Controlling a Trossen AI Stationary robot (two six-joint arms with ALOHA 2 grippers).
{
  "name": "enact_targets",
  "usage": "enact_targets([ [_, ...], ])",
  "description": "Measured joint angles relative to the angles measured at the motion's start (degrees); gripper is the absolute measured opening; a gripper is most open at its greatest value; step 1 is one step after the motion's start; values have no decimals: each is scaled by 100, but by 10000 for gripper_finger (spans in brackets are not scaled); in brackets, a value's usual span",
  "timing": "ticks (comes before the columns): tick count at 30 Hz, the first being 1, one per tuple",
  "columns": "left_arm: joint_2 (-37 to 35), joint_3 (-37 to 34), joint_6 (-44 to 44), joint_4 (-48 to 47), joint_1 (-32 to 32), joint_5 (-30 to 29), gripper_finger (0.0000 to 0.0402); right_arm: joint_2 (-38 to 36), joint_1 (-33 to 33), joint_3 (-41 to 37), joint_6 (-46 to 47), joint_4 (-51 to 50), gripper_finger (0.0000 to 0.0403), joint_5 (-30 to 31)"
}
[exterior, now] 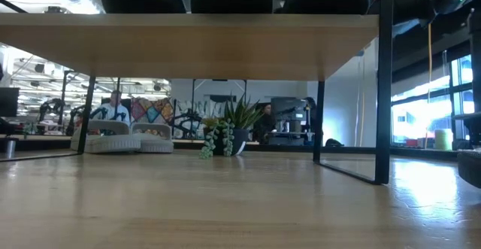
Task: Pick and place slides into the shelf
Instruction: Put the black slide on the shelf
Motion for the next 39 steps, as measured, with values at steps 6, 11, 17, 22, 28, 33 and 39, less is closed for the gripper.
enact_targets([
  [6, 488, 1104, -1322, -2676, 315, 1610, 293, -6, 182, -266, 1, -25, 8, 255],
  [11, 688, 1822, -2502, -4576, 1001, 5263, 293, -6, 204, -307, -7, -128, 9, 317],
  [17, 657, 1913, -2995, -5436, 1928, 5203, 293, -6, 204, -307, -141, -144, 9, 317],
  [22, 765, 1913, -3188, -5788, 2724, 5986, 293, -6, 206, -307, -155, -165, 9, 316],
  [28, 1084, 1911, -3336, -6303, 3087, 5998, 293, -6, 237, -307, -154, -184, 9, 316],
  [33, 1430, 1905, -3483, -6617, 3088, 6028, 293, -3, 237, -307, -148, -206, 9, 315],
  [39, 1608, 1905, -3483, -6541, 3078, 6013, 293, -3, 237, -307, -149, -205, 9, 314],
])
